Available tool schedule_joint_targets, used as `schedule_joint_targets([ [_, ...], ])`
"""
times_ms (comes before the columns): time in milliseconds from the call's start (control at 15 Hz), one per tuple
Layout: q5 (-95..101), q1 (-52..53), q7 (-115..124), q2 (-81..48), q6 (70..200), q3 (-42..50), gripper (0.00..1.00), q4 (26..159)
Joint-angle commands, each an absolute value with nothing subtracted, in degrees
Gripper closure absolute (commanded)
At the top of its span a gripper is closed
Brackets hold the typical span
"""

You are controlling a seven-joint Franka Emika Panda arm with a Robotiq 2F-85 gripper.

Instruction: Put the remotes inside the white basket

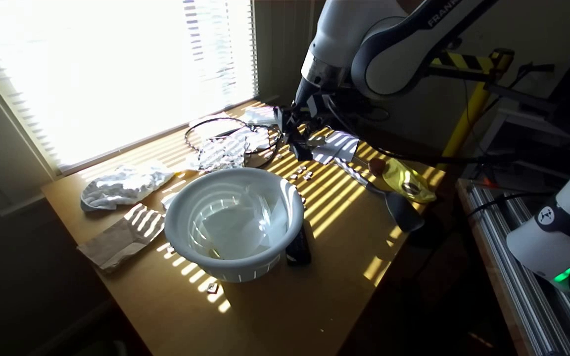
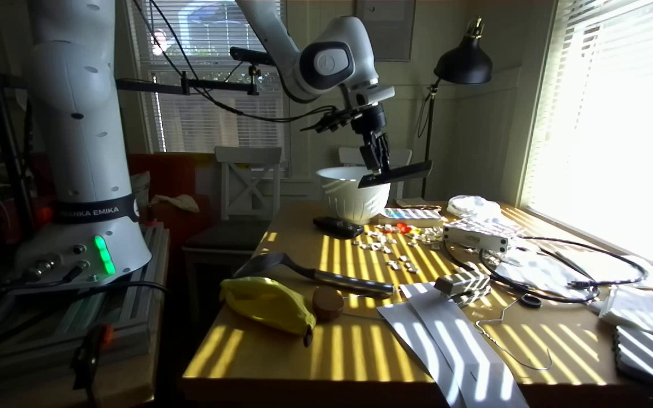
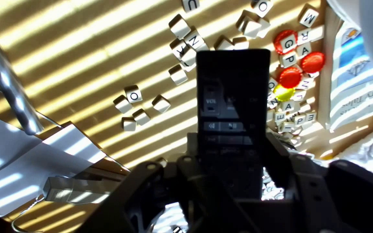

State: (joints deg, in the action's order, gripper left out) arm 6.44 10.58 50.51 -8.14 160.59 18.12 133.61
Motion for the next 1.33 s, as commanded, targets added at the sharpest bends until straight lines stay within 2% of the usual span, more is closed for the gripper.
schedule_joint_targets([
  [0,-3.0,7.4,43.3,-3.8,160.1,8.0,0.74,132.6],
  [267,-17.5,7.7,34.0,-5.6,159.4,-1.3,0.74,128.1],
  [467,-16.3,8.3,34.5,-10.1,159.4,-3.8,0.74,124.5],
  [1267,-3.8,16.1,40.7,-30.8,155.8,4.2,0.74,112.0],
])
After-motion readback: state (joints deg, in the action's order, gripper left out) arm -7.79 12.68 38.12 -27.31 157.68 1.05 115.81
